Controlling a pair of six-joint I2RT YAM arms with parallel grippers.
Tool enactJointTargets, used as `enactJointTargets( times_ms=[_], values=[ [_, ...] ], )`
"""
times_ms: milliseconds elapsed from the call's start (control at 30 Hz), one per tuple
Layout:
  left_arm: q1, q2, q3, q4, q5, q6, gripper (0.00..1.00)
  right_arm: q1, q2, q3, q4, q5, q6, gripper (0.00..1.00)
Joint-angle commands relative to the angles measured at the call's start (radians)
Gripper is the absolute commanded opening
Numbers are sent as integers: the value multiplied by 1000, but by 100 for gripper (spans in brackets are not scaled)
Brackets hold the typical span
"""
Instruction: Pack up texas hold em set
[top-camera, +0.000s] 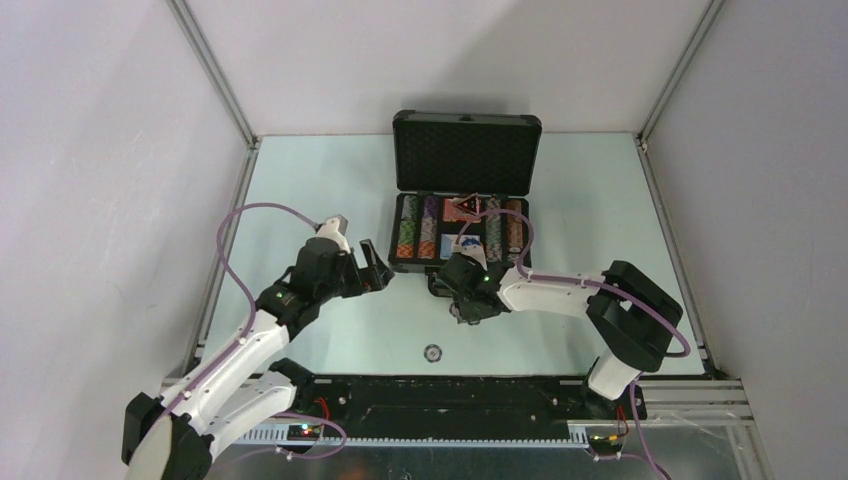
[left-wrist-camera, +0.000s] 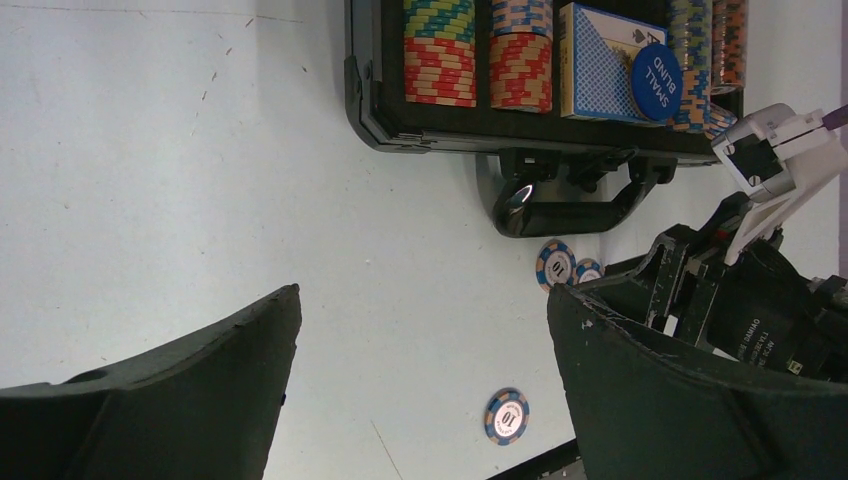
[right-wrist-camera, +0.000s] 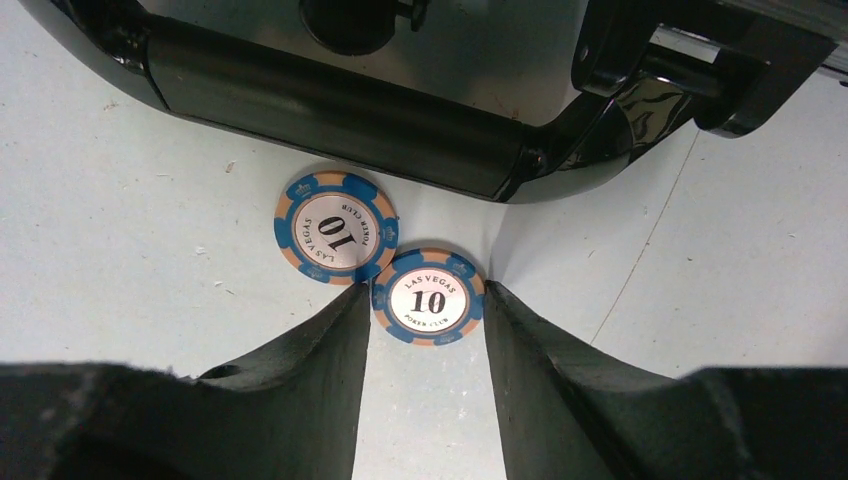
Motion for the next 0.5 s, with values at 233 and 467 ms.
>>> enactJointTargets(
  times_ms=[233, 467],
  values=[
    [-19, -2, 2, 49, 40, -1, 97, 3, 25, 6, -59, 25, 24, 54],
    [-27, -1, 2, 60, 52, -11, 96, 4, 27, -5, -66, 21, 29, 55]
  ],
)
